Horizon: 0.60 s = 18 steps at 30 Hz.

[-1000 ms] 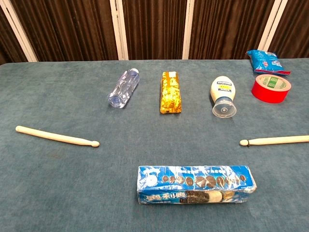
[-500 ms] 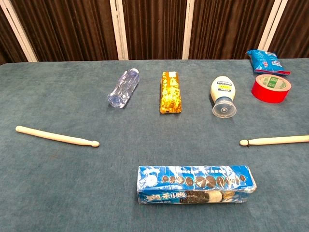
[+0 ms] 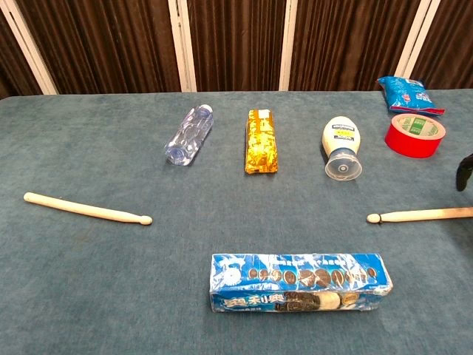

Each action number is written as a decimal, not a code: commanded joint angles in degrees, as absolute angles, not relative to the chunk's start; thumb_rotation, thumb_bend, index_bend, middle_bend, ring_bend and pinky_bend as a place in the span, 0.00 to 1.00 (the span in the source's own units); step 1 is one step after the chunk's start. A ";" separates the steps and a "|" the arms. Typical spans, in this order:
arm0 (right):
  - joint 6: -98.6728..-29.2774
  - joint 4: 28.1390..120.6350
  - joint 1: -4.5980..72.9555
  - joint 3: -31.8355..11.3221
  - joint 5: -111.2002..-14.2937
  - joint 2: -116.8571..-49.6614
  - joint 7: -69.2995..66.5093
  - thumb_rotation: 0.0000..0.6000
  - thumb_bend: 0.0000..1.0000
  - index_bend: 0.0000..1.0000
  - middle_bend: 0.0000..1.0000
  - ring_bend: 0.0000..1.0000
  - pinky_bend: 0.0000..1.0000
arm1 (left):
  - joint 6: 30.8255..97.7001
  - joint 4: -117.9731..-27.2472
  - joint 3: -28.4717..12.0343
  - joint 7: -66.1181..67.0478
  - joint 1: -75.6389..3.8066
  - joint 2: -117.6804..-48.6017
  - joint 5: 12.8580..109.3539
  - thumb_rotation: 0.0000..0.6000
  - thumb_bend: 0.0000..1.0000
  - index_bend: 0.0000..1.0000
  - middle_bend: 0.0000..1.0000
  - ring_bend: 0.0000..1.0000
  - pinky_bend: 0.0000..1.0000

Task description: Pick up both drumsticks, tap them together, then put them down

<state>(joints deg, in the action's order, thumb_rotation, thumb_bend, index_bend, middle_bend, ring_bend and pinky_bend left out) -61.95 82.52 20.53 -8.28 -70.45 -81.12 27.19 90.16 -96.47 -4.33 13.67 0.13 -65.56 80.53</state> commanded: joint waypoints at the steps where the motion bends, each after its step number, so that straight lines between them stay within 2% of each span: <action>1: -60.17 81.35 22.15 -8.76 -67.96 -82.79 29.75 1.00 0.26 0.42 0.32 0.20 0.00 | 90.14 -96.48 -4.34 13.58 0.16 -65.46 80.45 1.00 0.31 0.12 0.06 0.00 0.00; 10: -58.26 78.18 24.56 -8.75 -63.68 -85.37 34.17 1.00 0.31 0.43 0.38 0.23 0.00 | 90.25 -96.52 -4.36 13.85 0.26 -65.45 80.15 1.00 0.31 0.12 0.06 0.00 0.00; 18: -58.13 76.22 25.51 -8.42 -62.16 -86.09 34.72 1.00 0.33 0.49 0.42 0.25 0.00 | 90.22 -96.50 -4.37 14.62 0.24 -65.77 79.81 1.00 0.31 0.12 0.06 0.00 0.00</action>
<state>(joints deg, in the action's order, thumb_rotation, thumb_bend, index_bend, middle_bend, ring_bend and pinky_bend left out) -58.17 76.38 25.41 -8.50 -62.25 -86.02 34.71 90.26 -96.52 -4.38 14.55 0.26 -65.73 79.86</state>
